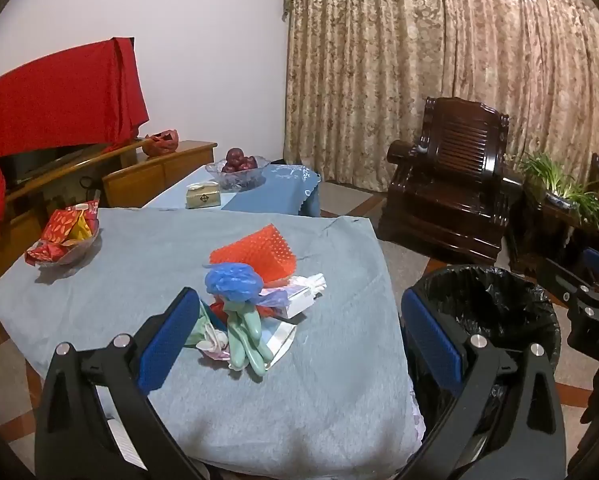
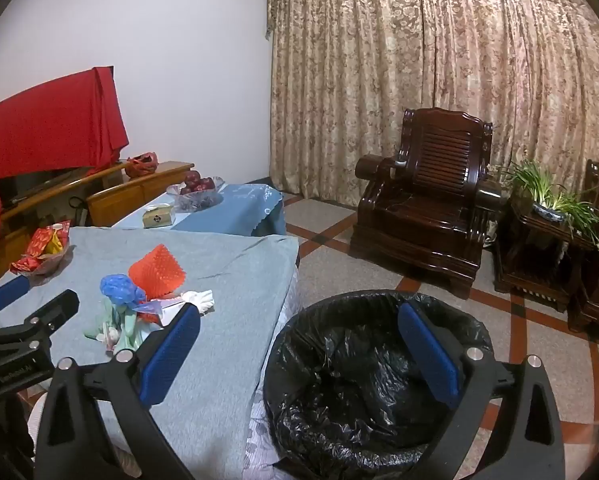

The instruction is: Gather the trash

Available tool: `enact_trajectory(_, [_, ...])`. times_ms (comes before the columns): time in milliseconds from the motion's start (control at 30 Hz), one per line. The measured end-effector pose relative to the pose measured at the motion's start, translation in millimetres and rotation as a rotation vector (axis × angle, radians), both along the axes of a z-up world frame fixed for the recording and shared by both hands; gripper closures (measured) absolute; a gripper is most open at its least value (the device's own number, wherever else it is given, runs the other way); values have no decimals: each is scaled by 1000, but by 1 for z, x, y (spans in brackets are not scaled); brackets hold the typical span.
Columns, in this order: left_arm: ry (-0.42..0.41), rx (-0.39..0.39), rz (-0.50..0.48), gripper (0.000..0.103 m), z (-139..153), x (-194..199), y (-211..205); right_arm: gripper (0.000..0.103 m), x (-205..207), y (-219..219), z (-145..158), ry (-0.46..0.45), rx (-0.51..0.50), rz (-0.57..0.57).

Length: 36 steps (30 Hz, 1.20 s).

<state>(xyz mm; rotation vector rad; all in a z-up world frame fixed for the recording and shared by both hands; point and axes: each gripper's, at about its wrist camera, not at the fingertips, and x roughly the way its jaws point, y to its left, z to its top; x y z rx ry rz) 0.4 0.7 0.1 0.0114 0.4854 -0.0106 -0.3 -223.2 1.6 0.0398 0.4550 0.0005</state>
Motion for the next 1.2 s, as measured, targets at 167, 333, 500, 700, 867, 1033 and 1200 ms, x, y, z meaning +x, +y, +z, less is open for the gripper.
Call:
enact_trajectory(167, [-1,-2,4,5,0,0,0,6,0,0,0,2,3,0])
enact_trajectory(333, [-3,-3,5,5,6,2,2,6,0,0,-1,1,3,2])
enact_trajectory(500, [-4,-5,4,5,6,2,3,6,0,1,0,1,3,1])
enact_trajectory(700, [-5,-7,4,5,5,1,3,6,0,1,1,1,4,2])
enact_trajectory(867, [-4,-6,5,5,5,1,3,6,-1,3,-1,1,4,1])
enact_trajectory(1033, [-5,-6,5,5,5,1,3,6,-1,2,-1,2,4,1])
enact_trajectory(1200, [-5,-6,5,5,5,1,3,6,0,1,-1,2,5,2])
